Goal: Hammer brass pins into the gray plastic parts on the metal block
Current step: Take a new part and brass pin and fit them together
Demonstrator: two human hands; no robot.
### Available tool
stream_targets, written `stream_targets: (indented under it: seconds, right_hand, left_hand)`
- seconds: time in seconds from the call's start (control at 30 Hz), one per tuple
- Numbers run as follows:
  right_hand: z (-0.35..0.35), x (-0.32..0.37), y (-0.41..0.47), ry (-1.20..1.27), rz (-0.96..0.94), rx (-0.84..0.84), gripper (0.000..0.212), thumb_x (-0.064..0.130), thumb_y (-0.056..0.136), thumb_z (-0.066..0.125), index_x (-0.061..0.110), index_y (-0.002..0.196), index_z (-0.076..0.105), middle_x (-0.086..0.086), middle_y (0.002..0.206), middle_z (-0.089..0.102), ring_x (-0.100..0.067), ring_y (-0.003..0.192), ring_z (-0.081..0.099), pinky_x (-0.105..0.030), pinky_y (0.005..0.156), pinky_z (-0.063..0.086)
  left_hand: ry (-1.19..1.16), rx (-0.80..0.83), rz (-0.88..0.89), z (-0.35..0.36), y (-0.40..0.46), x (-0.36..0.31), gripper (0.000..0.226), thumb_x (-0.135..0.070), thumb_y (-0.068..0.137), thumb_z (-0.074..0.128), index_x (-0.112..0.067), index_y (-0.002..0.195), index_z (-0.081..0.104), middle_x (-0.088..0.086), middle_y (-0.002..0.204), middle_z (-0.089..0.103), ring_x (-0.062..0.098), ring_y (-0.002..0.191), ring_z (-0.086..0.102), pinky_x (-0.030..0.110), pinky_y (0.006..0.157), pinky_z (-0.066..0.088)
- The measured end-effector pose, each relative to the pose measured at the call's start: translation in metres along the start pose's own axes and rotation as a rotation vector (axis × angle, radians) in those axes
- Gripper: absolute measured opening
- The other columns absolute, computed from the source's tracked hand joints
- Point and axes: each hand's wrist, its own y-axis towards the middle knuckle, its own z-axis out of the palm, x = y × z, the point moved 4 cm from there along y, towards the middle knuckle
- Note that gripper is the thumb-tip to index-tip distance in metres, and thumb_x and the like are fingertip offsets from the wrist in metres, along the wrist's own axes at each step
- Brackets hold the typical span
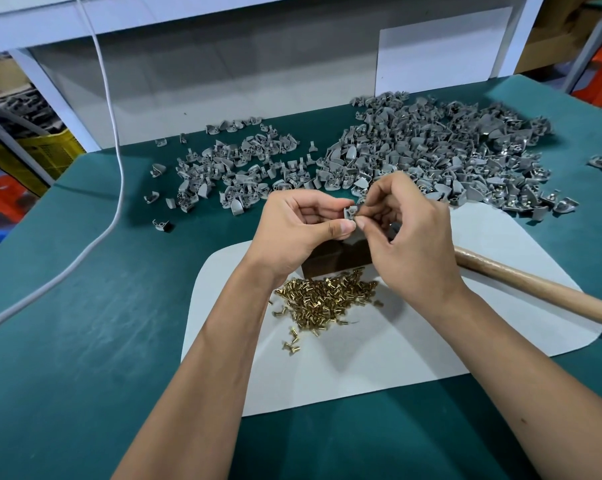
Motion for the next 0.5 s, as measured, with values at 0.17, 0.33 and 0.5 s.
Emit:
stream_targets:
  seconds: [0.17, 0.33, 0.5]
  right_hand:
    - [-0.0028, 0.0021, 0.0008, -0.002, -0.053, 0.009, 0.024, 0.0, 0.084, 0.079, 0.008, 0.103, 0.065, 0.003, 0.09, 0.07, -0.004, 0.086, 0.069, -0.019, 0.078, 0.057]
    - [-0.0041, 0.0033, -0.0001, -0.116, -0.121, -0.037, 0.015, 0.004, 0.086, 0.078, 0.007, 0.1, 0.074, 0.0, 0.094, 0.073, -0.008, 0.086, 0.066, -0.018, 0.083, 0.054]
    - [-0.0042, 0.0019, 0.0013, -0.132, -0.145, -0.024, 0.007, 0.003, 0.091, 0.073, 0.003, 0.097, 0.076, -0.005, 0.094, 0.069, -0.016, 0.088, 0.063, -0.022, 0.083, 0.051]
  left_hand:
    - [-0.086, 0.004, -0.037, -0.0053, -0.0008, 0.001, 0.032, -0.004, 0.068, 0.084, -0.006, 0.099, 0.077, 0.006, 0.083, 0.078, 0.015, 0.075, 0.073, 0.024, 0.072, 0.059]
    - [-0.103, 0.039, -0.064, -0.0077, -0.0011, 0.0004, 0.031, -0.011, 0.068, 0.085, -0.011, 0.099, 0.08, 0.009, 0.087, 0.078, 0.018, 0.079, 0.074, 0.028, 0.077, 0.06]
    - [-0.125, 0.045, -0.101, -0.0046, -0.002, -0.0008, 0.033, -0.013, 0.076, 0.081, -0.004, 0.107, 0.077, 0.02, 0.094, 0.077, 0.022, 0.079, 0.074, 0.03, 0.078, 0.062]
